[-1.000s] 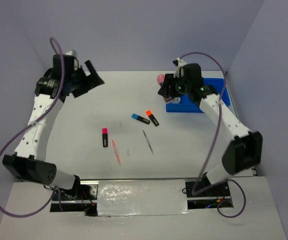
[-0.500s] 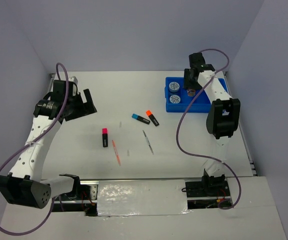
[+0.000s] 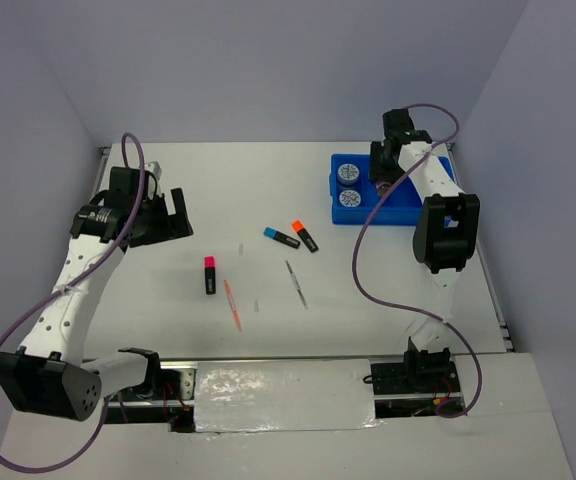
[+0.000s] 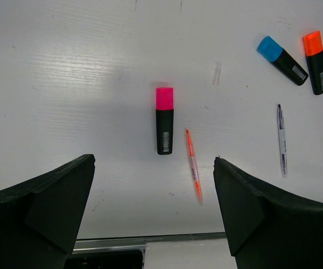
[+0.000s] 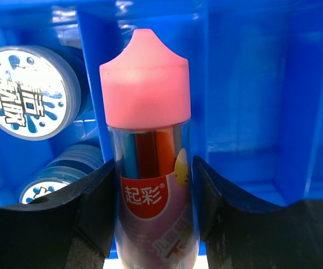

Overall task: Sort the stationery into containers
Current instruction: Place the stationery in the storage box, then pick up the pen from the center of the board.

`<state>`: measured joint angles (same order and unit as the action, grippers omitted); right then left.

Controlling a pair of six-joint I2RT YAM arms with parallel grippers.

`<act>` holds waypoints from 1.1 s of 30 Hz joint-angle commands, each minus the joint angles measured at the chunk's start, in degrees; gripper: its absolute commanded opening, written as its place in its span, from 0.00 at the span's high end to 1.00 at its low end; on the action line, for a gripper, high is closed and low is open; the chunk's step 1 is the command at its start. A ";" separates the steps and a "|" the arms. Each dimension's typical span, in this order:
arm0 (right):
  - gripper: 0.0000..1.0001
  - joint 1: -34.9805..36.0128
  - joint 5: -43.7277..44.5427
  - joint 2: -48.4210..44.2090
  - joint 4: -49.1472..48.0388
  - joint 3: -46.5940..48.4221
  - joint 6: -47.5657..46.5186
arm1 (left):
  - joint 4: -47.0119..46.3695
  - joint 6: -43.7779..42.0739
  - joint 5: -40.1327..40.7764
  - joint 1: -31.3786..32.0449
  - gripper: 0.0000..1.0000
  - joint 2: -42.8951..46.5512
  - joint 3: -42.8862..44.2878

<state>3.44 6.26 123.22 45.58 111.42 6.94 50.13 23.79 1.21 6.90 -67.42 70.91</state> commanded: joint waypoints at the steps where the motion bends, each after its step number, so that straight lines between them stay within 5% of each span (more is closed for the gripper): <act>1: 0.45 0.07 -2.13 0.27 -1.37 1.52 -0.09 | -0.82 -2.08 -0.77 0.13 0.01 0.00 0.72; 5: 0.31 0.16 -2.22 0.80 -0.85 3.02 0.79 | -0.65 -2.52 -0.77 0.05 0.01 0.01 0.54; 6: 0.18 0.07 -2.13 0.80 -0.85 3.28 0.97 | -0.73 -2.61 -0.77 0.05 0.01 0.09 0.19; 9: 0.15 -0.01 -1.87 0.18 -0.15 4.42 0.97 | -1.69 -2.52 -1.83 0.05 0.01 0.36 -1.30; 15: 0.13 0.69 -2.83 -7.89 1.97 2.85 4.74 | -2.84 0.20 -2.62 0.13 0.01 0.09 -5.43; 21: 0.12 6.39 -10.12 -25.38 -0.31 -9.45 6.42 | -6.27 3.97 -4.03 0.92 0.01 -3.68 -10.44; 26: 0.12 13.25 -14.26 -35.49 -1.37 -19.47 6.33 | -8.29 10.56 3.43 7.95 0.01 -10.71 -11.50; 33: 0.12 17.21 -17.86 -43.06 -1.38 -26.69 7.47 | -14.97 15.93 6.95 8.57 0.10 -16.60 -13.87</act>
<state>19.92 -9.45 81.65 44.47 86.61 13.34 39.55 35.90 4.27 15.59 -82.72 56.71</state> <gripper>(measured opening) 0.877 0.907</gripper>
